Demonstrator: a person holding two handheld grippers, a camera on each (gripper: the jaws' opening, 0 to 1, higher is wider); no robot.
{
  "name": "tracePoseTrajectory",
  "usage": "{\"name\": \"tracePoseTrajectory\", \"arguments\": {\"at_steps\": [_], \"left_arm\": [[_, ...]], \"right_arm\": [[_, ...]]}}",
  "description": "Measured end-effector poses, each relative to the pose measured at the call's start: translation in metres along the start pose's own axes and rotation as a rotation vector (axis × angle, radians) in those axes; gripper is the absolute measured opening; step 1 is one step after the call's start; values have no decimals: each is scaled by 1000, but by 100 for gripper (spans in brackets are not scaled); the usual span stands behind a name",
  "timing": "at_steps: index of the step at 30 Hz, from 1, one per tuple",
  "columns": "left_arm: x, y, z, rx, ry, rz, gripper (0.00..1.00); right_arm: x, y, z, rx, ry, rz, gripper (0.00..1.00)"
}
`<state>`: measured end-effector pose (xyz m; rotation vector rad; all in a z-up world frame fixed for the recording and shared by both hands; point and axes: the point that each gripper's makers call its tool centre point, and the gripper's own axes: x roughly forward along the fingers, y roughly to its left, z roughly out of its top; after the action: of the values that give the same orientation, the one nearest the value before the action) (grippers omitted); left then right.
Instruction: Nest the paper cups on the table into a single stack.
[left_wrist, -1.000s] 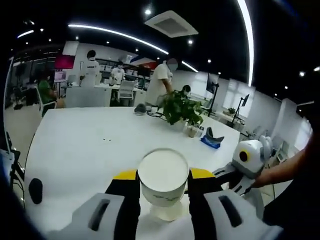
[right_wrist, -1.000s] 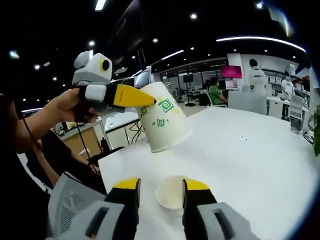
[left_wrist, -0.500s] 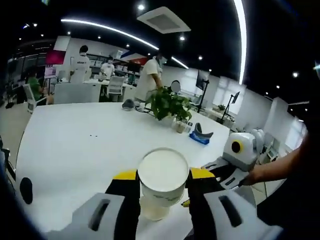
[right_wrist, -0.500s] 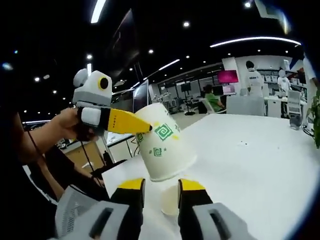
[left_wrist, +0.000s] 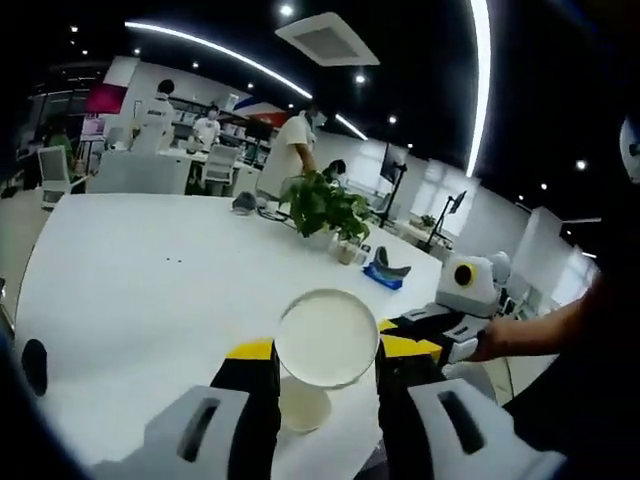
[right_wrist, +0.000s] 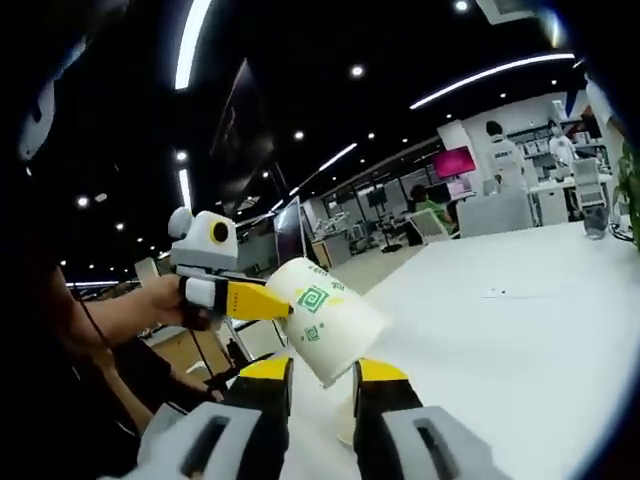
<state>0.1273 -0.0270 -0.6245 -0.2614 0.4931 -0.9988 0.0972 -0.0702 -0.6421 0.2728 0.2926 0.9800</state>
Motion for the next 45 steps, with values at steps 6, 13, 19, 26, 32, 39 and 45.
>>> {"name": "tracePoseTrajectory", "arguments": {"at_steps": [6,13,19,26,32,39,45], "left_arm": [[-8,-9,-17,-5,27,-68,35],[-10,-19,-23,0,32,-114,35],[-12,-17,-16,67,-2,-94,27],[-8,-12,-18,163,12,-36,40],[-9,-4,-22,257,22,30,57],[-12,2,-39,367,94,77,63],[-11,5,-51,387,114,108,68]], "right_arm": [[-8,8,17,60,-77,79,18],[-9,16,25,117,-97,150,9],[-16,30,47,221,-166,264,0],[-14,25,46,202,-125,213,0],[-16,22,49,194,-113,189,0],[-13,16,41,114,-3,127,0],[-4,17,29,12,140,81,0]]}}
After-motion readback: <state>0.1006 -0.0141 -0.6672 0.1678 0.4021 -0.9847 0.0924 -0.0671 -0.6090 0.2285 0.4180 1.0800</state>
